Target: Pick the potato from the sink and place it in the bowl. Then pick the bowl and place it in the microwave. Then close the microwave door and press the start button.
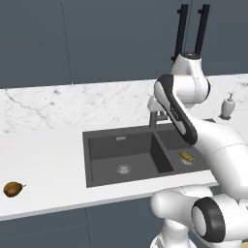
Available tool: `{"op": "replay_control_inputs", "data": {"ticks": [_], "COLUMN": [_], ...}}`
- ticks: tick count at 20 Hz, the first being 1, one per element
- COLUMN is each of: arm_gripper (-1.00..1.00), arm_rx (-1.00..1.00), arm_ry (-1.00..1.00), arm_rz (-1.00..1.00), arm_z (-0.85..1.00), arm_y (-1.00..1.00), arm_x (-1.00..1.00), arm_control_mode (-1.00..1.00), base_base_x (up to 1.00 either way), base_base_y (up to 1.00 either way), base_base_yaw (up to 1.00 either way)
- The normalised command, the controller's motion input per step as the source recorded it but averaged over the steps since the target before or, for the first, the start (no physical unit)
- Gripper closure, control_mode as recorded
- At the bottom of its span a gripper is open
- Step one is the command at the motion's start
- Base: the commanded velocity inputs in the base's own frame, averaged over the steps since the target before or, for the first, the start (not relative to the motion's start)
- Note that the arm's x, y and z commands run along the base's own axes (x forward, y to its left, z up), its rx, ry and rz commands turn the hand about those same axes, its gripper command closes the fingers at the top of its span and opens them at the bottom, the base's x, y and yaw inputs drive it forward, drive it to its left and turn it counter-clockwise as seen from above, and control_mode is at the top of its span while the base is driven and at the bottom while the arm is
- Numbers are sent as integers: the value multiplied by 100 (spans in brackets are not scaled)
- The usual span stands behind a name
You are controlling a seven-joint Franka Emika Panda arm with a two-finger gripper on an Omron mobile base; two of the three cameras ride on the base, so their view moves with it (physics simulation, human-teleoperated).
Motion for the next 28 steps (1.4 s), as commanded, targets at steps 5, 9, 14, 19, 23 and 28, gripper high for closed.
{"op": "replay_control_inputs", "data": {"ticks": [5, 9, 14, 19, 23, 28], "arm_gripper": [-100, -100, -100, -100, -100, -100], "arm_rx": [0, 0, 1, 1, 0, 0], "arm_ry": [-4, 0, -2, 1, 1, 0], "arm_rz": [0, 0, 0, 0, 0, 0], "arm_z": [-1, -18, -21, -30, -43, -50], "arm_y": [-5, -14, -37, -72, -69, -64], "arm_x": [-51, -97, -76, -4, 27, 43], "arm_control_mode": [-100, -100, -100, -100, -100, -100], "base_base_x": [0, 0, 0, 0, 0, 0], "base_base_y": [0, 0, 0, 0, 0, 0], "base_base_yaw": [0, 0, 0, 0, 0, 0]}}
